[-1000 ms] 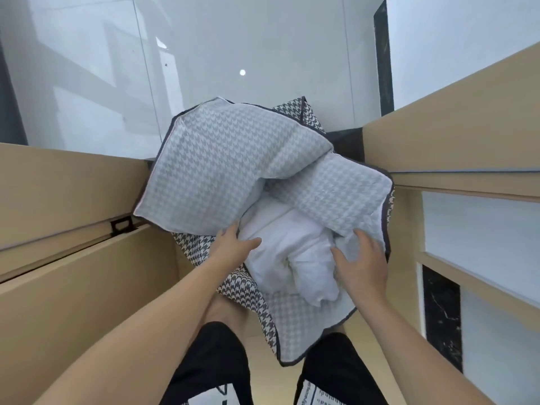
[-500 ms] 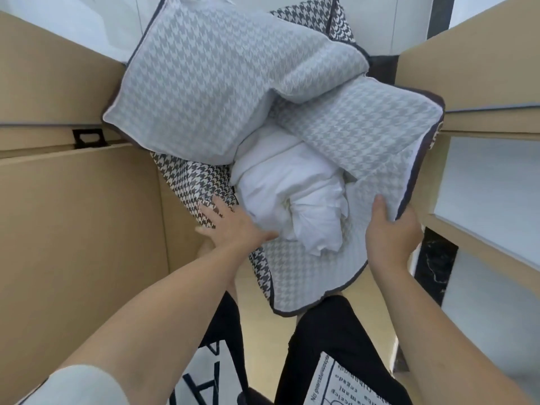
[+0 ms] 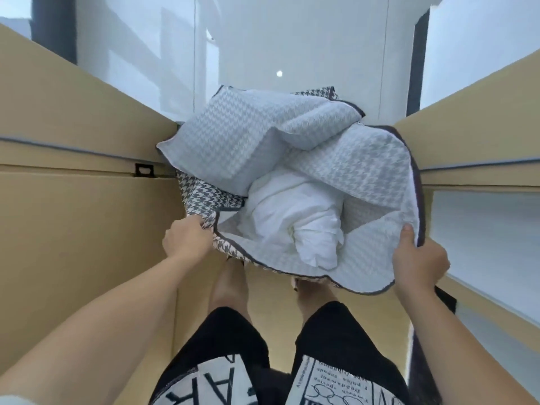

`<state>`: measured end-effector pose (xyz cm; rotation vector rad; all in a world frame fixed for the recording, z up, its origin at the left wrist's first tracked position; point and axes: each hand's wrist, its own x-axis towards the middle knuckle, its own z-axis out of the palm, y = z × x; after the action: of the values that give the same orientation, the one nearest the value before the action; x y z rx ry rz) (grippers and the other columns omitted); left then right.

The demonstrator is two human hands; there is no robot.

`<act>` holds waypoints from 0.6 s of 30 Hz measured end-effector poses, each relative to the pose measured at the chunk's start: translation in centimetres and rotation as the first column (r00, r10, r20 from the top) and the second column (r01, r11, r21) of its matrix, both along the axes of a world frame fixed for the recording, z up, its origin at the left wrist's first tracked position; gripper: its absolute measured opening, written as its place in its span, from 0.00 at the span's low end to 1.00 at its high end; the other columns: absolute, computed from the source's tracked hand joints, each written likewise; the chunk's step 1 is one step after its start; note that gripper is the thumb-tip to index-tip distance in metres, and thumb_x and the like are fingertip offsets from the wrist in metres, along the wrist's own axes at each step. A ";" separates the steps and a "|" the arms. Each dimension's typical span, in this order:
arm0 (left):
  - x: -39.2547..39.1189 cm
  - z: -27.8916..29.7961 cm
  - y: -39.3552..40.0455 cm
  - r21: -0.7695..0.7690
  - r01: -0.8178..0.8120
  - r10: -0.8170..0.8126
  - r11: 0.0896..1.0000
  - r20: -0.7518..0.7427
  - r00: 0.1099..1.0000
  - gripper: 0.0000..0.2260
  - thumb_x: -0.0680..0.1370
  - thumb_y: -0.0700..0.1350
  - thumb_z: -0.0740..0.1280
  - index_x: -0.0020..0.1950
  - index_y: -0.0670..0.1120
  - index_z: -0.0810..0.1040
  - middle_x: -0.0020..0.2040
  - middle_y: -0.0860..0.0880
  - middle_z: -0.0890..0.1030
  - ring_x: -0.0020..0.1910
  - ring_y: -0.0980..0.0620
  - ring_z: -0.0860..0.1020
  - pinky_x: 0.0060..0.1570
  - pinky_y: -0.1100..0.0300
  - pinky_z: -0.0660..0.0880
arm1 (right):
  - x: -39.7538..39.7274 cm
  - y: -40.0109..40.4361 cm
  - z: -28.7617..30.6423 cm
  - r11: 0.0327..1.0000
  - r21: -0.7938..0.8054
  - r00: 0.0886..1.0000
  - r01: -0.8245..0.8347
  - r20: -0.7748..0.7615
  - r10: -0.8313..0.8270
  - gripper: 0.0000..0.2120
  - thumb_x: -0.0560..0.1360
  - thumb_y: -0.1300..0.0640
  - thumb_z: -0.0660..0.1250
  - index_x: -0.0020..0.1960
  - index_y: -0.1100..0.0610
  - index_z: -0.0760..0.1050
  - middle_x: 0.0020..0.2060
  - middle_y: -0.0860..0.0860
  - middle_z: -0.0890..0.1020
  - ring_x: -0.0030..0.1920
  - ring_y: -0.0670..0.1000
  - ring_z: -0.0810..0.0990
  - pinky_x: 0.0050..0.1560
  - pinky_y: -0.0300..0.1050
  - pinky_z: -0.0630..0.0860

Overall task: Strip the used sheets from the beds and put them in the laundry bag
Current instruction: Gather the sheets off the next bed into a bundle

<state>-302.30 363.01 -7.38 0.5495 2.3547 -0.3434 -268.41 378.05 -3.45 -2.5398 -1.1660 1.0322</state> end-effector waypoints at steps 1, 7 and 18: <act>0.2 1.6 0.1 0.035 -0.035 0.036 0.999 -0.025 0.999 0.05 0.77 0.45 0.66 0.42 0.47 0.75 0.50 0.42 0.82 0.46 0.40 0.76 0.47 0.54 0.70 | 0.3 0.4 1.1 1.000 0.005 1.000 -0.011 0.009 0.011 0.21 0.84 0.48 0.64 0.40 0.63 0.74 0.33 0.55 0.74 0.40 0.59 0.76 0.42 0.50 0.71; 0.8 9.9 -1.7 0.332 -0.285 0.334 0.899 -0.100 0.937 0.09 0.79 0.46 0.68 0.40 0.45 0.77 0.38 0.48 0.78 0.43 0.40 0.75 0.36 0.56 0.63 | 3.9 2.2 7.8 0.988 0.138 0.996 0.070 0.036 -0.076 0.24 0.82 0.54 0.65 0.31 0.63 0.67 0.27 0.56 0.70 0.35 0.58 0.71 0.39 0.51 0.65; -2.0 12.7 -2.5 0.269 -0.102 0.085 0.958 0.074 0.994 0.12 0.77 0.48 0.71 0.61 0.52 0.82 0.59 0.48 0.84 0.58 0.44 0.79 0.52 0.57 0.74 | 3.4 -3.4 9.5 0.997 -0.028 0.997 0.072 -0.011 -0.073 0.10 0.76 0.58 0.66 0.39 0.61 0.81 0.35 0.61 0.84 0.38 0.64 0.85 0.47 0.66 0.84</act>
<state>-304.30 360.55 5.29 0.5644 2.3724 0.0428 -264.98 374.63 6.06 -2.5728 -1.0551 1.0523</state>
